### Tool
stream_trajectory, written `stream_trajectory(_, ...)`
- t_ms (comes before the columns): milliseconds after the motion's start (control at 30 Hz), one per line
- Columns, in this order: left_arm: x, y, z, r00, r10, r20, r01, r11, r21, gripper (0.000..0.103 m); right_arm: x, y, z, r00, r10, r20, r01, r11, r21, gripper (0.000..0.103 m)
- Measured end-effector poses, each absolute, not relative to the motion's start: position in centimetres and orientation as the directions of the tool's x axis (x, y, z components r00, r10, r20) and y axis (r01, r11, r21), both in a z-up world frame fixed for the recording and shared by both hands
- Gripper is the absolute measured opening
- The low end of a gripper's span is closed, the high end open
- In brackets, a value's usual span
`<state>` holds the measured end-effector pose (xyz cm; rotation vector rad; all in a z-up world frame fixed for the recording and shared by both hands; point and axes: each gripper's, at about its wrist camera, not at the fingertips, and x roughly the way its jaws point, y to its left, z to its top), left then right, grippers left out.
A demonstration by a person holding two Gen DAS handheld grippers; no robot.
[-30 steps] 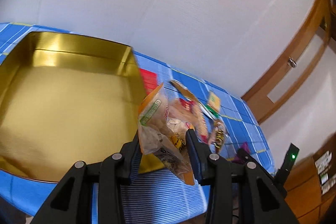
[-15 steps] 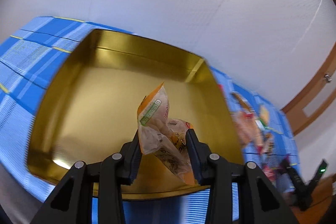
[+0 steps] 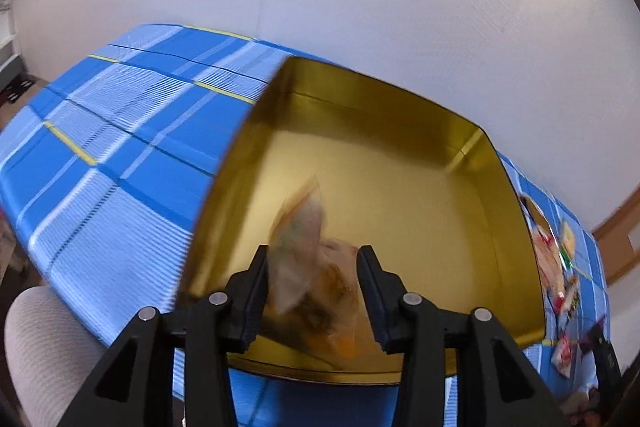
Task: Organize snacks
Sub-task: 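Carry the clear puff bag into the gold tray and open the left gripper, then lower the purple pouch into the gold tray and open the right gripper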
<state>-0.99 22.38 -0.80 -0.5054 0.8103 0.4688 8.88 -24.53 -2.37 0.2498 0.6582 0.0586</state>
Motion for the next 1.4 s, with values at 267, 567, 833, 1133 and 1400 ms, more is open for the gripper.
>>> stream_trajectory(267,-2.2,21.6,1.1,0.671,0.254,-0.696,-0.546,0.804,-0.233,0.045,8.4,-23.4,-1.8,0.805,0.139,-0.577,-0.018,0.978,0.209,0.042)
stream_trajectory(567,-1.2,18.6,0.4,0.695,0.143,-0.704,-0.441,0.859,-0.261,0.045,7.8,-19.8,-0.5,0.784,0.232,-0.576,-0.145,0.97,0.194,0.042)
stream_trajectory(833,-1.4,16.3,0.3,0.705,0.101,-0.702,-0.382,0.888,-0.256,0.045,7.3,-13.7,1.0,0.732,0.388,-0.56,-0.332,0.921,0.204,0.042)
stream_trajectory(1133,-1.5,16.5,0.0,0.694,0.101,-0.713,-0.397,0.88,-0.261,0.045,6.6,-7.2,1.6,0.66,0.491,-0.569,-0.482,0.857,0.182,0.042)
stream_trajectory(1400,-1.8,16.8,0.0,0.691,0.112,-0.714,-0.417,0.869,-0.266,0.045,6.4,-2.4,1.6,0.615,0.529,-0.585,-0.566,0.813,0.141,0.042)
